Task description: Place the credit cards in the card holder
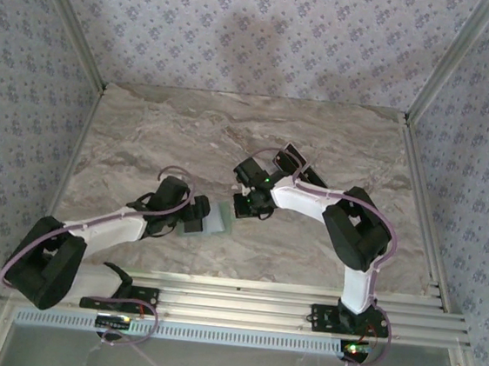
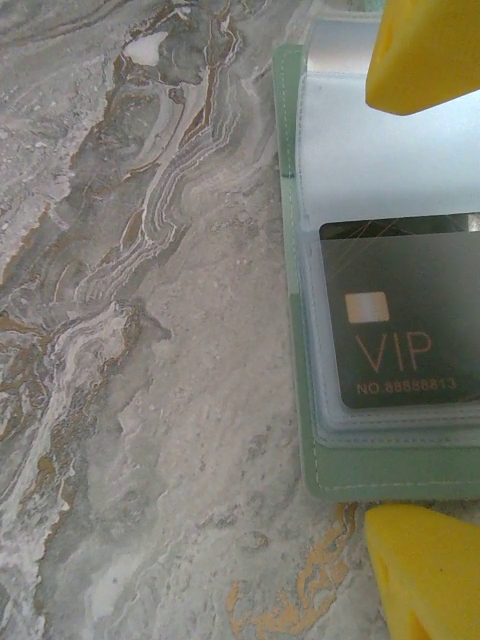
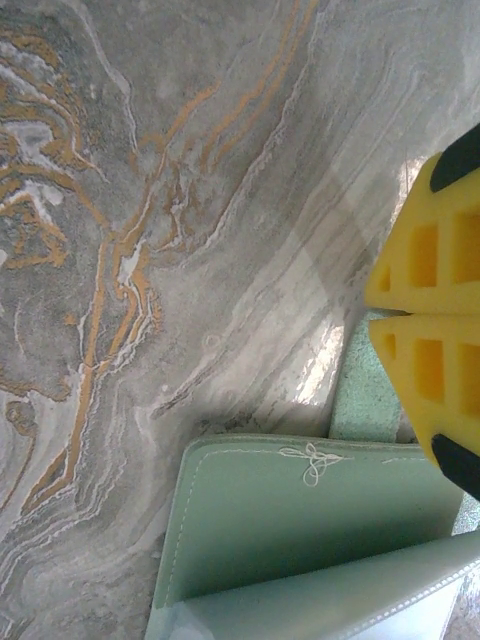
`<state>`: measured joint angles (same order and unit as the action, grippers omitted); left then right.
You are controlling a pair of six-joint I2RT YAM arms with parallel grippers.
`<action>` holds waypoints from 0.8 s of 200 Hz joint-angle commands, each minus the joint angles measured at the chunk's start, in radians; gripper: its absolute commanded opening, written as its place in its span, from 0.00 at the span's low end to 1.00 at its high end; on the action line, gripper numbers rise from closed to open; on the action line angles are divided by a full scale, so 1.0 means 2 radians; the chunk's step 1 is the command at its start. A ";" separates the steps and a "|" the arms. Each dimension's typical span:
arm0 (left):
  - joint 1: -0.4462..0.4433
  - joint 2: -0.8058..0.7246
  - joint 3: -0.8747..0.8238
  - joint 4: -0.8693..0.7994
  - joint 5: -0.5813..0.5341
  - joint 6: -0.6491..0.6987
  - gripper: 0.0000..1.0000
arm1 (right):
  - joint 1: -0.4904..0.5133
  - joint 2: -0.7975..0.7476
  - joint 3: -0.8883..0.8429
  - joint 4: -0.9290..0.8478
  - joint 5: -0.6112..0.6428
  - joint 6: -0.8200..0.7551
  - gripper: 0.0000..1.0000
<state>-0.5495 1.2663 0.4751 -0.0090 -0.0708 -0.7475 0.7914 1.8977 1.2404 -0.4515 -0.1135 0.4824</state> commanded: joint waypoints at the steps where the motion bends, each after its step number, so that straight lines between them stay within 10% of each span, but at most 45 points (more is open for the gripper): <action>1: 0.003 0.000 -0.002 0.009 0.000 0.009 1.00 | 0.001 -0.009 -0.005 0.000 -0.008 0.010 0.04; 160: 0.003 -0.081 -0.001 -0.007 0.033 -0.022 1.00 | 0.007 0.009 -0.004 0.016 -0.020 0.023 0.02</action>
<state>-0.5495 1.1728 0.4717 -0.0124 -0.0399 -0.7498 0.7986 1.8980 1.2404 -0.4351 -0.1272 0.5083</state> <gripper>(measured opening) 0.997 0.058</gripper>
